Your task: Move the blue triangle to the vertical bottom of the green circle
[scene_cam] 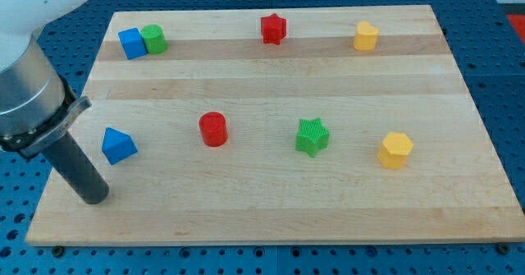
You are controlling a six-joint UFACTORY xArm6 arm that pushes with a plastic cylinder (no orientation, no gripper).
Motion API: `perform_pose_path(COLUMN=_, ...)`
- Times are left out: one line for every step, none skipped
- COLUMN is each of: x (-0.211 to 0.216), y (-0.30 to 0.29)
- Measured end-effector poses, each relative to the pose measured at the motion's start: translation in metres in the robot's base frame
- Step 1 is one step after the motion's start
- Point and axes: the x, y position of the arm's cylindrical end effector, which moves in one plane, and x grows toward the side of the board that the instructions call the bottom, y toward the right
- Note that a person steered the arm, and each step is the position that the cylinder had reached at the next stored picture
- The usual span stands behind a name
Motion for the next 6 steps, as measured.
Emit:
perform_pose_path(x=0.0, y=0.0)
perform_pose_path(x=-0.045, y=0.005)
perform_pose_path(x=-0.127, y=0.006)
perform_pose_path(x=-0.171, y=0.006)
perform_pose_path(x=-0.18, y=0.006)
perform_pose_path(x=-0.177, y=0.003)
